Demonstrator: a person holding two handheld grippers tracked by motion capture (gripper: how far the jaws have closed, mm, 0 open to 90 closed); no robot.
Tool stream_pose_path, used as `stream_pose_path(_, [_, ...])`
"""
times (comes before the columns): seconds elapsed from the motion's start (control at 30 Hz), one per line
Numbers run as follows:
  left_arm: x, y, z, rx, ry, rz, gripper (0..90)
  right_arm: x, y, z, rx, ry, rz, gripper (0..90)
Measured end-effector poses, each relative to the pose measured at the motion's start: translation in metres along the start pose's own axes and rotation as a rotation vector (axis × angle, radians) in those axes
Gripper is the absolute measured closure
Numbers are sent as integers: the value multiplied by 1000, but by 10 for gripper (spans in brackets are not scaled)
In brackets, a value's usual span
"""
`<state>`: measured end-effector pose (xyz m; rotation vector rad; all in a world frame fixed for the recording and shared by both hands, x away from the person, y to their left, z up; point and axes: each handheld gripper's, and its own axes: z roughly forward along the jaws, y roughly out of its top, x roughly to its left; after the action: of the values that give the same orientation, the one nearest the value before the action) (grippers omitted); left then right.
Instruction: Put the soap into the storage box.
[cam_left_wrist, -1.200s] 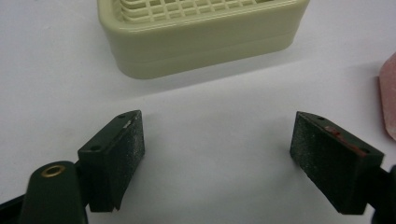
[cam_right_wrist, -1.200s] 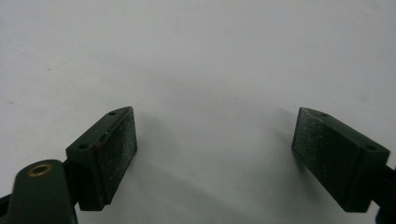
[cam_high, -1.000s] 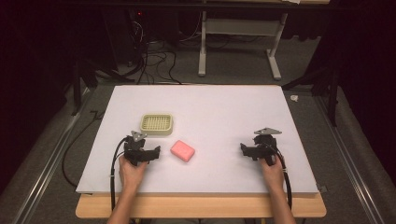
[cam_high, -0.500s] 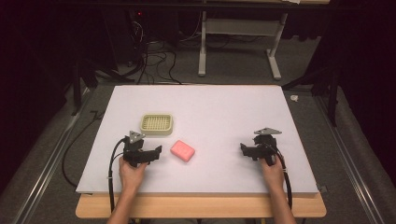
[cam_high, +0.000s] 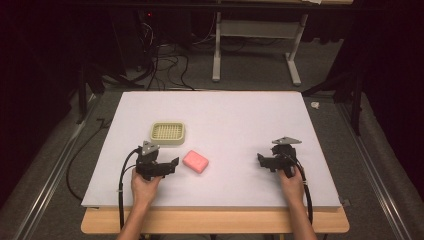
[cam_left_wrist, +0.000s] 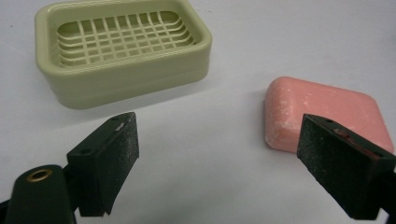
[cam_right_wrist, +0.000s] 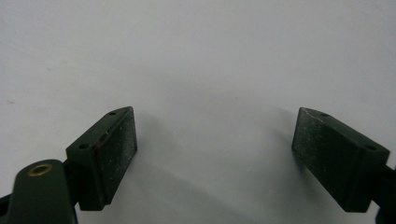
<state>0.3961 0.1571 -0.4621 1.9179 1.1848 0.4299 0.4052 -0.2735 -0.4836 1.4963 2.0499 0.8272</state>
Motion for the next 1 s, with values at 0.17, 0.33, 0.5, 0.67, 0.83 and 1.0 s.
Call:
stream_pose_path(0.17, [-10,6,0,15,-36,29,118,0,0,0,0,0,-1,146])
stream_pose_path(0.33, [-21,10,1,7,-50,56,108,0,0,0,0,0,0,146])
stream_pose_path(0.5, [-28,11,2,3,-61,63,89,0,0,0,0,0,0,146])
stream_pose_path(0.67, [-35,12,6,15,-72,72,60,0,0,0,0,0,0,146])
stream_pose_path(0.83, [-40,13,9,19,-83,81,50,0,0,0,0,0,0,146])
stream_pose_path(1.0, [-48,14,14,37,-86,110,30,0,0,0,0,0,0,146])
